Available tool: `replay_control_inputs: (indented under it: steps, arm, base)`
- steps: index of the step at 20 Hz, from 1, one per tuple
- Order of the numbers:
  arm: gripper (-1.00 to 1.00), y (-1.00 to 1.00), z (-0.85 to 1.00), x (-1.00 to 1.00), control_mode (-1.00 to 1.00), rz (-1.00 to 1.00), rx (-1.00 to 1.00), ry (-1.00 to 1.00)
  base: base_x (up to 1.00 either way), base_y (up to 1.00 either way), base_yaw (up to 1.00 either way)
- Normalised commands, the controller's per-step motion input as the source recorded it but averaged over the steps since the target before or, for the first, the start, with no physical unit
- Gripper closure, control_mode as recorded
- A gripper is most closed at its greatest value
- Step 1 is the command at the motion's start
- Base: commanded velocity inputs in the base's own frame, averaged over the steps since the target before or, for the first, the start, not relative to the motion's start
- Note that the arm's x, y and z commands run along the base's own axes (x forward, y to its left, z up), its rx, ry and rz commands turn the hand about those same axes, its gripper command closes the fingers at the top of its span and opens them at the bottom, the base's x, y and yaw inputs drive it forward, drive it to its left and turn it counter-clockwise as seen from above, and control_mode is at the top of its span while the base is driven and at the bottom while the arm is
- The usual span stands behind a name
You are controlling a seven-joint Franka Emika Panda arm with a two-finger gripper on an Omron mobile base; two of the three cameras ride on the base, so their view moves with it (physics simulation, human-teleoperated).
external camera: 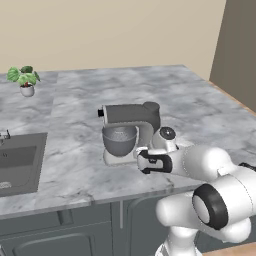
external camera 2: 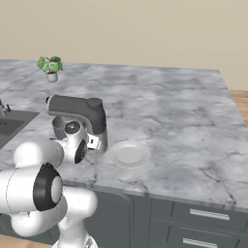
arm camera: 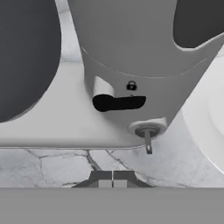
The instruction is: Add butter and sugar cubes to the stand mixer bowl and then turn on the stand mixer to begin making frosting.
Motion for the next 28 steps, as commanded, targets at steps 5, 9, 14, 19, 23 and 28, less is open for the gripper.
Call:
replay_control_inputs:
  steps: [5, 9, 14, 19, 23, 28]
  arm:
    - [1.0, 0.04, 0.06, 0.51, -1.0, -0.02, 0.0, 0.0]
    - [1.0, -0.1, -0.03, 0.55, -1.0, -0.03, 0.0, 0.02]
    - [1.0, -0.37, -0.32, -0.03, -1.0, -0.01, 0.0, 0.0]
    - [1.0, -0.38, -0.26, -0.24, -1.0, -0.01, 0.0, 0.0]
    - [1.0, -0.14, 0.0, 0.0, -1.0, 0.0, 0.0, 0.0]
    - [1.0, -0.13, -0.13, 0.0, -1.0, 0.0, 0.0, 0.01]
  base:
    - [0.0, 0.0, 0.0]
    - [0.0, 0.0, 0.0]
    - [0.0, 0.0, 0.0]
    - [0.0, 0.0, 0.0]
    - [0.0, 0.0, 0.0]
    - [0.0, 0.0, 0.0]
